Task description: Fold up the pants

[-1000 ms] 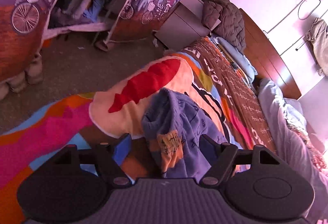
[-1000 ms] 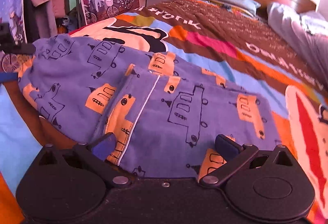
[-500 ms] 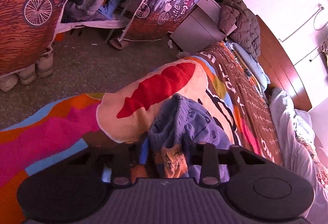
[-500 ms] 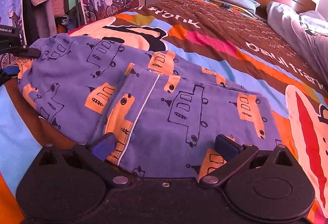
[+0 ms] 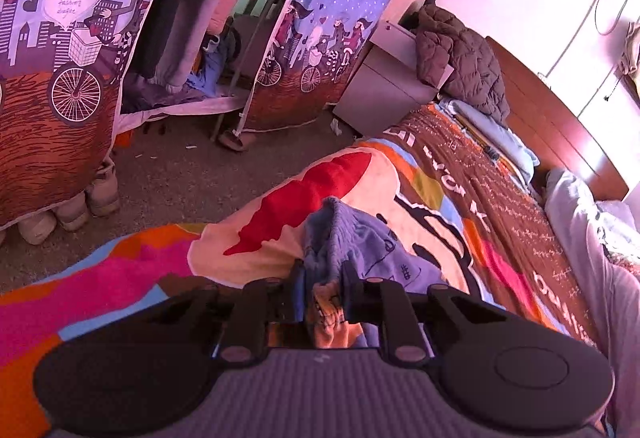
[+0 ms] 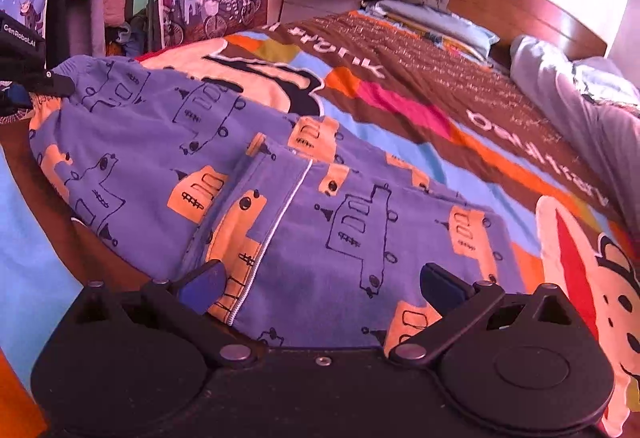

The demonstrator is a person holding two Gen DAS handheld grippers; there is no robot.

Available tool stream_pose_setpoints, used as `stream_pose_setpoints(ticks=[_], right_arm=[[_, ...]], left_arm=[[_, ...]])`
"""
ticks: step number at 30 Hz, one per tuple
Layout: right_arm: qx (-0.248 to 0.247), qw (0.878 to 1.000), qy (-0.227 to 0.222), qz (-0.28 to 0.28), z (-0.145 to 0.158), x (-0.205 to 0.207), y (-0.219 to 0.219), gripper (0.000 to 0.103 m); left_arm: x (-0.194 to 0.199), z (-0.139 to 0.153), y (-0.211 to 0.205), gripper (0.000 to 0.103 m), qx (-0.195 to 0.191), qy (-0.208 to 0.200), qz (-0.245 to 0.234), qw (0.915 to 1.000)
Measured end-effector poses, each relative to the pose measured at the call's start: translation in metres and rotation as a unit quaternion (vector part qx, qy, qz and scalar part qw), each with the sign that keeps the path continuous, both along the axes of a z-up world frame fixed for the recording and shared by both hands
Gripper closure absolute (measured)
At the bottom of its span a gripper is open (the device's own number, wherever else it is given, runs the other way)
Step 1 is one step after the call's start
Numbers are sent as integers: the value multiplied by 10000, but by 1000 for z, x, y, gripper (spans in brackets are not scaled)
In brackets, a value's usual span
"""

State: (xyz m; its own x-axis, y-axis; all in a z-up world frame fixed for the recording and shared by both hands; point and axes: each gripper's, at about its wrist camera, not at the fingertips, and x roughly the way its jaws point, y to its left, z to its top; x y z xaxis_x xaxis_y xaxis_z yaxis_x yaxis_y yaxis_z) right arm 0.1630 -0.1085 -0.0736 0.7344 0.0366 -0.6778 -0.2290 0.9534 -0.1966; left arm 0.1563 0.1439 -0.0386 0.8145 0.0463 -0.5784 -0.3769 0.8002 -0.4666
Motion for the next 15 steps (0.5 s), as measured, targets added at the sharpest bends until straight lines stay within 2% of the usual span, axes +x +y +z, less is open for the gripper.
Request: stream_pose_setpoints(ticks=[4, 6, 9, 11, 13, 15], right_arm=[[108, 9998, -90, -145, 3, -2, -6, 1], [150, 9997, -78, -182, 3, -1, -7, 1], [252, 9993, -96, -241, 4, 0, -11, 1], [446, 9984, -133, -331, 6, -1, -17, 1], [789, 9956, -152, -482, 8, -1, -29, 1], [1342, 9887, -139, -648, 11, -2, -48, 1]], left_arm=[[-7, 3, 2, 85, -370, -54, 198, 9991], [-9, 9, -2, 85, -335, -104, 265, 9990], [-10, 27, -20, 86, 47, -334, 143, 9993], [-9, 44, -43, 86, 493, -491, 3, 9976], [-8, 59, -72, 86, 990, -574, -197, 9932], [-7, 72, -102, 86, 1277, -596, -455, 9890]])
